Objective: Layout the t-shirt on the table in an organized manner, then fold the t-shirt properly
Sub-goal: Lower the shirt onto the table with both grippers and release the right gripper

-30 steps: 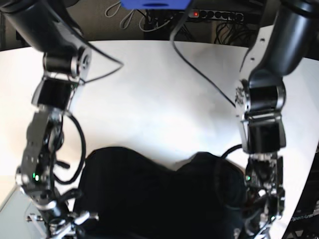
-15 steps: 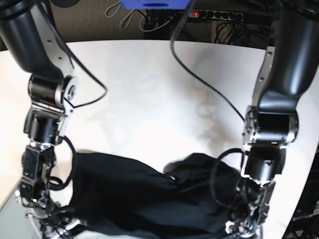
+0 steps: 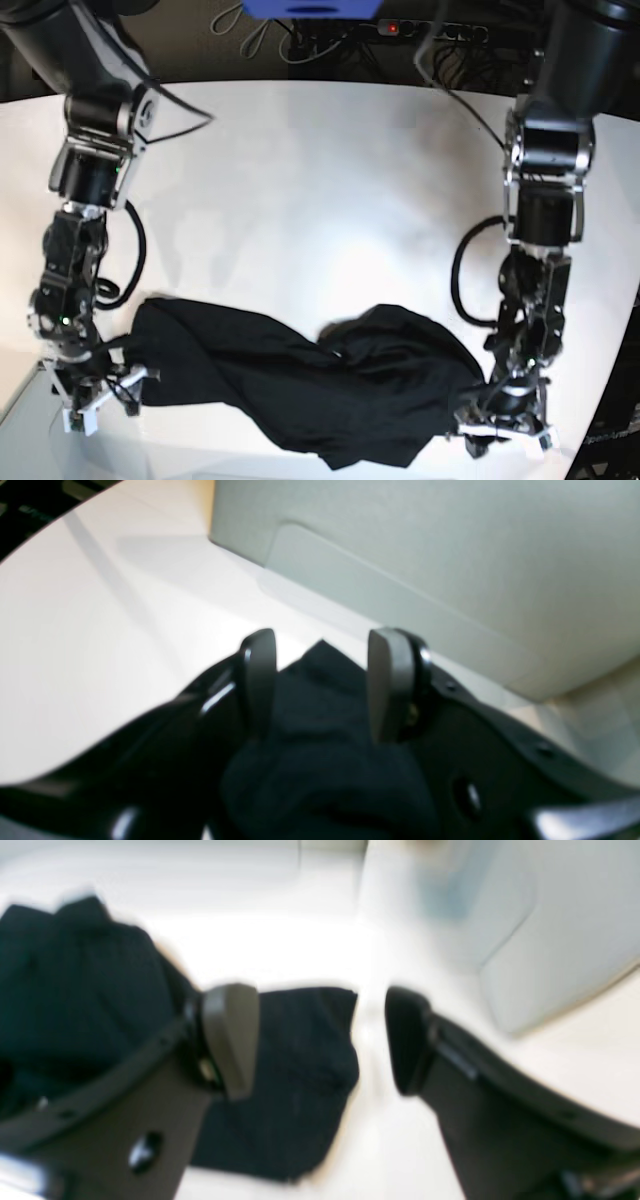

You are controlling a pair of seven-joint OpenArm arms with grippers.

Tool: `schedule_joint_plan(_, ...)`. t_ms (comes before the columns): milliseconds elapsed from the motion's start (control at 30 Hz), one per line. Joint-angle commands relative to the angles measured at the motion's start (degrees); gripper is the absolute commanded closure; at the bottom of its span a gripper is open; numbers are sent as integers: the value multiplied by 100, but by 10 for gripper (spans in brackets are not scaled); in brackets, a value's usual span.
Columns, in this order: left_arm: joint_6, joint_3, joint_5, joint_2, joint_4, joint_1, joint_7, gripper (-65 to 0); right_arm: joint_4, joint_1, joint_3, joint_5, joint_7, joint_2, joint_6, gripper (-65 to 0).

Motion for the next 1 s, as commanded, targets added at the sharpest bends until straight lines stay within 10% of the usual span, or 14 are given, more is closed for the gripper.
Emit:
schedule_joint_plan(0, -31, -11, 12, -25, 139, 36, -80, -284, 321, 38, -29, 52, 149, -12, 49, -407)
schedule_joint_plan(433, -75, -424, 30, 230, -802, 1108, -80, -284, 2229, -1932, -11, 52, 149, -522, 49, -406)
schedule_joint_plan(967, -93, -415, 39, 740, -1575, 466, -80, -284, 2255, -2037, -29, 52, 149, -601, 49, -406)
